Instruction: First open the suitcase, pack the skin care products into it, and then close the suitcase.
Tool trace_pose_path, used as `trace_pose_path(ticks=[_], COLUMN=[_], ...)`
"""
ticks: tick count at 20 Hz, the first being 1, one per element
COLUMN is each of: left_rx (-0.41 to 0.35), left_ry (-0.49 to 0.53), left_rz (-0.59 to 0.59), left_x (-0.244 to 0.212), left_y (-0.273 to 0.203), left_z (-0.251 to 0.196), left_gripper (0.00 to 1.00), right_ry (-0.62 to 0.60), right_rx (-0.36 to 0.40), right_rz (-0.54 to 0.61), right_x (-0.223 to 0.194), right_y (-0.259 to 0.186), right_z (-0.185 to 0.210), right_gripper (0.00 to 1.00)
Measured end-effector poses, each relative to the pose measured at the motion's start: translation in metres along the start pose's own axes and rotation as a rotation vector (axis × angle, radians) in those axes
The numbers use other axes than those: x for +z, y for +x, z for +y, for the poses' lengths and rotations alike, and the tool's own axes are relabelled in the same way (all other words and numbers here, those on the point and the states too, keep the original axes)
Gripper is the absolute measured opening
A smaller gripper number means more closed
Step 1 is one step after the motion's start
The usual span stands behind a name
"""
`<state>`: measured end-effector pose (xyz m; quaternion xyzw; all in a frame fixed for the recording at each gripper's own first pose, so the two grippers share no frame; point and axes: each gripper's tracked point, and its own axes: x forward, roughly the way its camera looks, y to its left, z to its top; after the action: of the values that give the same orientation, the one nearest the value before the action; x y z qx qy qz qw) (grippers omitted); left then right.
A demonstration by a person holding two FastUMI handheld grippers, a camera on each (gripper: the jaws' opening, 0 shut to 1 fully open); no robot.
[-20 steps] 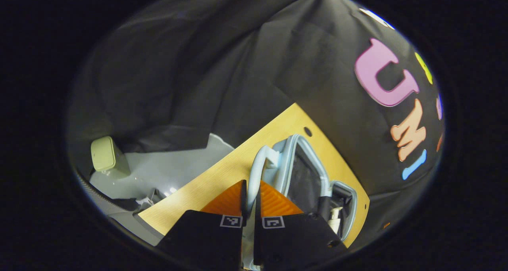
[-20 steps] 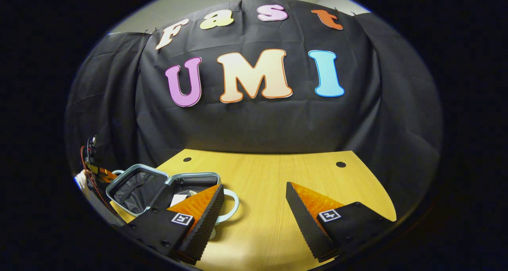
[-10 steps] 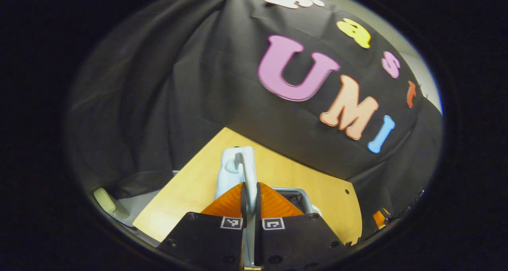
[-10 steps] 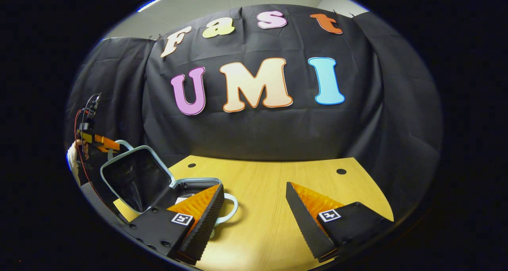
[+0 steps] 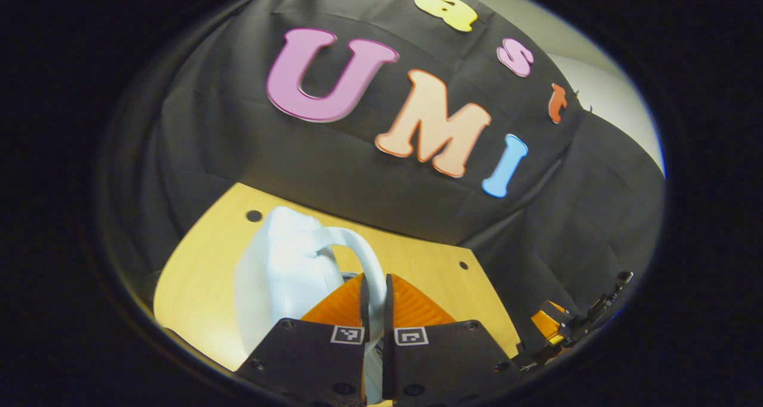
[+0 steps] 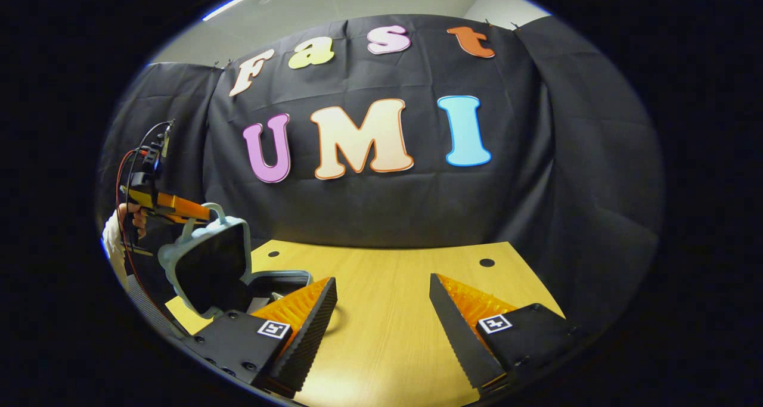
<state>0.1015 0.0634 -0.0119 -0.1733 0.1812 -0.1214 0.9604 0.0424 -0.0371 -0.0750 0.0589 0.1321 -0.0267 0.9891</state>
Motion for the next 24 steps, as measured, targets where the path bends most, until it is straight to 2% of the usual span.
trace_pose_path(ticks=[3, 6, 13, 17, 19, 20, 21, 23, 24], left_rx=[-0.060, -0.065, 0.074, 0.137, 0.168, 0.181, 0.178, 0.206, 0.219], left_ry=[0.025, 0.040, 0.153, 0.223, 0.253, 0.272, 0.285, 0.321, 0.349], left_rz=[0.092, 0.174, 0.397, 0.453, 0.447, 0.434, 0.413, 0.372, 0.341], left_x=[-0.040, -0.077, -0.168, -0.191, -0.188, -0.183, -0.177, -0.166, -0.156], left_y=[0.041, 0.080, 0.153, 0.161, 0.160, 0.157, 0.153, 0.140, 0.130], left_z=[-0.029, -0.047, -0.034, -0.023, -0.019, -0.018, -0.021, -0.031, -0.034], left_gripper=[0.04, 0.05, 0.05, 0.11, 0.16, 0.23, 0.41, 0.84, 0.99], right_ry=[-0.001, 0.001, 0.012, 0.003, 0.012, 0.017, 0.020, 0.026, 0.028], right_rx=[-0.029, -0.056, -0.081, -0.089, -0.083, -0.077, -0.073, -0.060, -0.053], right_rz=[0.000, -0.003, 0.008, -0.009, -0.021, -0.027, -0.036, -0.055, -0.070], right_x=[0.000, -0.003, -0.009, -0.001, 0.004, 0.006, 0.008, 0.014, 0.017], right_y=[-0.007, -0.013, -0.020, -0.020, -0.021, -0.020, -0.019, -0.020, -0.020], right_z=[-0.013, -0.025, -0.040, -0.049, -0.051, -0.050, -0.050, -0.048, -0.046], right_gripper=[0.98, 0.98, 0.98, 0.98, 0.98, 0.98, 0.98, 0.98, 0.98])
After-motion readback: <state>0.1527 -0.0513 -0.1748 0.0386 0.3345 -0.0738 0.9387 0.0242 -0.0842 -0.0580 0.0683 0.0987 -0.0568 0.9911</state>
